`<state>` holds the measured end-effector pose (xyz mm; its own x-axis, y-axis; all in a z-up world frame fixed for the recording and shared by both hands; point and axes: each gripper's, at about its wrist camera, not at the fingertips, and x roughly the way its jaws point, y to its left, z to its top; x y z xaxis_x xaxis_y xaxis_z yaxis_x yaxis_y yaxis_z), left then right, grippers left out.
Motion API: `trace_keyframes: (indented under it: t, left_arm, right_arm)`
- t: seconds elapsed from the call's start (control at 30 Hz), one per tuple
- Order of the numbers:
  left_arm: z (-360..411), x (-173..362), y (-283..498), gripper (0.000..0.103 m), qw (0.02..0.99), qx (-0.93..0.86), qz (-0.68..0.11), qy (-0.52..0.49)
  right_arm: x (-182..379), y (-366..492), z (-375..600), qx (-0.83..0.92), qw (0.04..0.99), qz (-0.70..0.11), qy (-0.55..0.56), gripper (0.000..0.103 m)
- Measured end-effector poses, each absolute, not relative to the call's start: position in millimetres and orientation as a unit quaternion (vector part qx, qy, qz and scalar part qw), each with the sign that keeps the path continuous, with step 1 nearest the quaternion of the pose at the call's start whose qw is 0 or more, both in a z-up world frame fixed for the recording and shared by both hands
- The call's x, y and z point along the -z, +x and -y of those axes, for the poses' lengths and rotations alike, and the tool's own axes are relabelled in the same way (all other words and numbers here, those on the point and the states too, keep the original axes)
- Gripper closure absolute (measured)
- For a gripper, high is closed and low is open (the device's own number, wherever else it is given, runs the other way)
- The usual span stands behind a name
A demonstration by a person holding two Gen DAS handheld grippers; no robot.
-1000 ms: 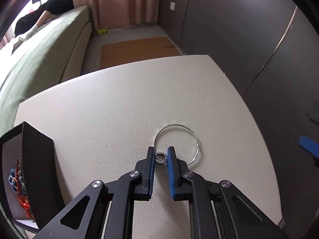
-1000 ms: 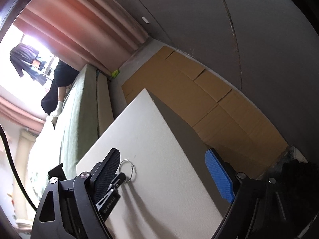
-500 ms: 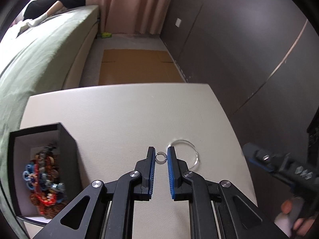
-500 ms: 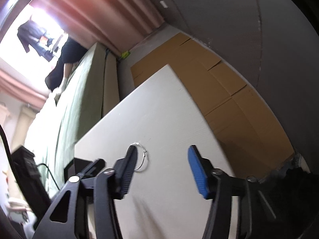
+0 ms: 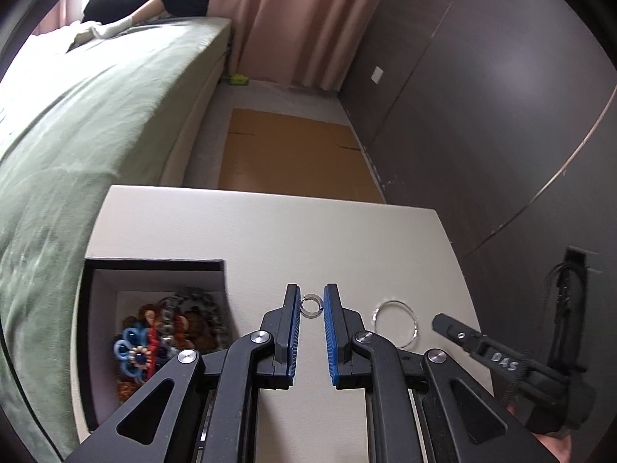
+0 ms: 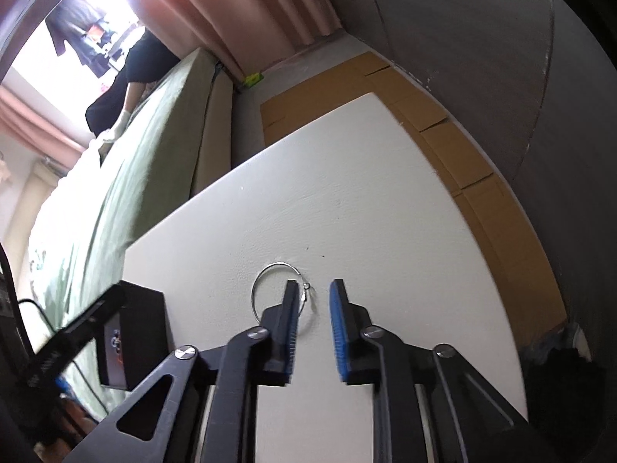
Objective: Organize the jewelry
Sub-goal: 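Carry the silver hoop ring over the box and open the left tool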
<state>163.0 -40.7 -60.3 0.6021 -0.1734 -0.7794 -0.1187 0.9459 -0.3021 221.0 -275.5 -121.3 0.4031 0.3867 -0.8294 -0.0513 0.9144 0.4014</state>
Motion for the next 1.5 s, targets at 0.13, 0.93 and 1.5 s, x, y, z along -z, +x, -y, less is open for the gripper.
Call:
trace_keyframes:
  t: [0.13,0.93,1.5]
  left_arm:
    - [33.2,58.2,161.1,0.091,0.88,0.015,-0.444,-0.168]
    - [-0.6,38.9,132.4,0.09,0.885,-0.011,-0.429,-0.18]
    - [-60.3,30.5,102.4,0.035,0.87,-0.038,-0.418,-0.26]
  right_arm:
    - [130.2,224.5,263.7,-0.122,0.824,-0.538,0.131,0.086]
    - [76.2,181.0,234.1,-0.184,0.855,-0.466,0.134,0.099]
    - [61.6,159.0,182.2,-0.275,0.838,-0.434,0.183,0.099]
